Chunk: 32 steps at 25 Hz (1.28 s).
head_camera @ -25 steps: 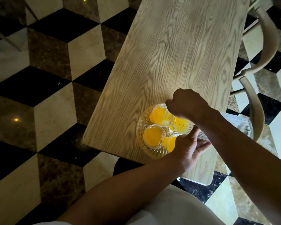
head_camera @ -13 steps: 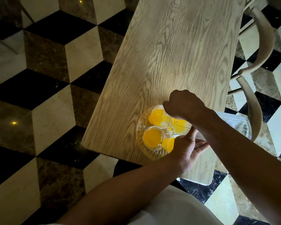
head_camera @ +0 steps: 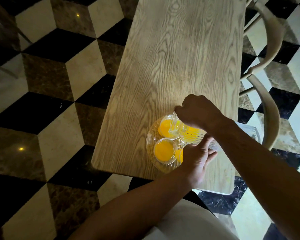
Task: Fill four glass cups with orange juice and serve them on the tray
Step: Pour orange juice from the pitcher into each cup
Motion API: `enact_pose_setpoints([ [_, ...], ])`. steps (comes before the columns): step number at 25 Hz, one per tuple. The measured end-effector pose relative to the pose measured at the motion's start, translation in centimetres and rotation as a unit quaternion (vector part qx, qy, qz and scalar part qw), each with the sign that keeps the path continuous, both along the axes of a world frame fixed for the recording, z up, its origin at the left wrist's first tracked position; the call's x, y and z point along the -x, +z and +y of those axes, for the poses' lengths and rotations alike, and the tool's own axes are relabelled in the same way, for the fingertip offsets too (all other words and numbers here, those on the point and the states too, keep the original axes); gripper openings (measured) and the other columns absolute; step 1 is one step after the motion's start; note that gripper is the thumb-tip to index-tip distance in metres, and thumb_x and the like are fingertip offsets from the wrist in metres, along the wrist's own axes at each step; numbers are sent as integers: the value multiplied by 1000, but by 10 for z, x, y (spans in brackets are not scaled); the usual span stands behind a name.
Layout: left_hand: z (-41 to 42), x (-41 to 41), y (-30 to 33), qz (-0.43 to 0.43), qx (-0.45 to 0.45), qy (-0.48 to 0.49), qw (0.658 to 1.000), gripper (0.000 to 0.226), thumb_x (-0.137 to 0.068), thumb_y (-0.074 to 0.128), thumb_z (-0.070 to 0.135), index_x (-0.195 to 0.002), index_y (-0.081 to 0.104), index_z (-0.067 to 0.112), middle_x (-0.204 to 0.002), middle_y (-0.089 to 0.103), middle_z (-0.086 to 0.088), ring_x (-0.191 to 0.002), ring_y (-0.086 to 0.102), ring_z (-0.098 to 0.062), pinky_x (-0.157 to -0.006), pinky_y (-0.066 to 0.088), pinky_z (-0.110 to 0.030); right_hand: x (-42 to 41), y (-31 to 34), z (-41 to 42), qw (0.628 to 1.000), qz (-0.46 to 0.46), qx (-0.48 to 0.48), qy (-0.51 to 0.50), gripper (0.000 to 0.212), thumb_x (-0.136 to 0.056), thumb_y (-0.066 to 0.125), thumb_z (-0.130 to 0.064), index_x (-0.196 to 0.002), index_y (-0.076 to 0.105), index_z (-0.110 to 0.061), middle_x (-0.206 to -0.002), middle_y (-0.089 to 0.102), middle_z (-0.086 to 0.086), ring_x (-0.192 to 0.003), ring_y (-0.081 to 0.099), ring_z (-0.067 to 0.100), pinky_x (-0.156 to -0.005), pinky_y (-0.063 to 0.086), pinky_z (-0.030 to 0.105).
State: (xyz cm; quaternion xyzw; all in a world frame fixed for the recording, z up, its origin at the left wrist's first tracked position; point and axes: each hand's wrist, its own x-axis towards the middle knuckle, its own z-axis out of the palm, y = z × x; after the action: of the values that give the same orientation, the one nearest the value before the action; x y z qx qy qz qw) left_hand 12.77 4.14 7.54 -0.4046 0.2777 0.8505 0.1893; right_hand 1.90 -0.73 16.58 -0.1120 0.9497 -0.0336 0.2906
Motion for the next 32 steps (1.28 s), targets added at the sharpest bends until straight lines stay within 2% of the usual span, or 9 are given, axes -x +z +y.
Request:
enact_pose_setpoints([
  [3,-3,-4,3,8,54,-22,998,107,-3,88,82,-81,72,11,-80,72,-6,-86,75,-20,-90,65,-36,2,8,14,996,15,67,-54,37,-97,50,-36,-72,53,-10,-81,57,8,-83,57,31,-72,38,32],
  [5,-6,-6,4,21,102,-42,994,91,-8,88,83,-69,70,18,-70,65,1,-81,73,-17,-87,65,-36,-1,21,23,995,7,82,-62,34,-100,49,-29,-84,62,-2,-84,62,11,-87,62,33,-72,44,34],
  [9,-9,-13,0,45,208,-101,972,87,-43,99,65,-95,76,-1,-73,67,13,-84,72,-11,-101,61,-44,-13,38,52,978,33,155,-133,26,-100,49,-16,-118,64,-5,-98,68,15,-97,65,36,-71,48,33],
  [13,-7,-22,13,69,269,-193,941,74,-39,94,76,-65,58,17,-59,53,10,-68,61,-15,-84,64,-38,-38,58,79,923,39,241,-299,34,-97,57,-30,-87,72,-1,-72,60,10,-67,55,22,-57,41,28],
  [17,-1,-53,34,102,315,-263,906,83,-59,89,72,-87,61,-1,-82,72,-10,-80,68,-24,-63,52,-31,-86,76,109,888,90,274,-359,37,-96,60,-32,-74,71,-4,-47,62,-14,-43,52,-4,-55,39,20],
  [20,-4,-86,47,145,357,-288,877,66,-70,93,54,-67,39,17,-60,38,6,-61,36,-17,-46,30,-19,-132,85,120,858,118,310,-393,36,-96,61,-31,-72,72,-7,-40,57,-19,-41,51,-3,-59,39,26],
  [24,-23,-142,49,192,389,-322,841,64,-70,91,60,-77,47,14,-69,49,4,-68,46,-17,-57,40,-25,-205,88,117,824,157,356,-411,38,-90,62,-37,-66,73,-10,-46,60,-8,-54,53,16,-64,44,37],
  [28,-60,-196,53,218,436,-329,809,92,-47,78,92,-79,65,6,-71,72,-3,-72,71,-29,-73,60,-47,-269,83,93,789,180,399,-432,40,-89,63,-41,-61,73,-14,-54,58,2,-56,52,20,-66,42,40],
  [32,-113,-233,61,219,479,-342,778,65,-66,91,63,-63,40,24,-60,43,11,-55,43,-12,-60,42,-31,-314,80,51,759,176,429,-457,38,-87,62,-41,-59,71,-17,-47,54,-4,-53,50,16,-65,40,39],
])
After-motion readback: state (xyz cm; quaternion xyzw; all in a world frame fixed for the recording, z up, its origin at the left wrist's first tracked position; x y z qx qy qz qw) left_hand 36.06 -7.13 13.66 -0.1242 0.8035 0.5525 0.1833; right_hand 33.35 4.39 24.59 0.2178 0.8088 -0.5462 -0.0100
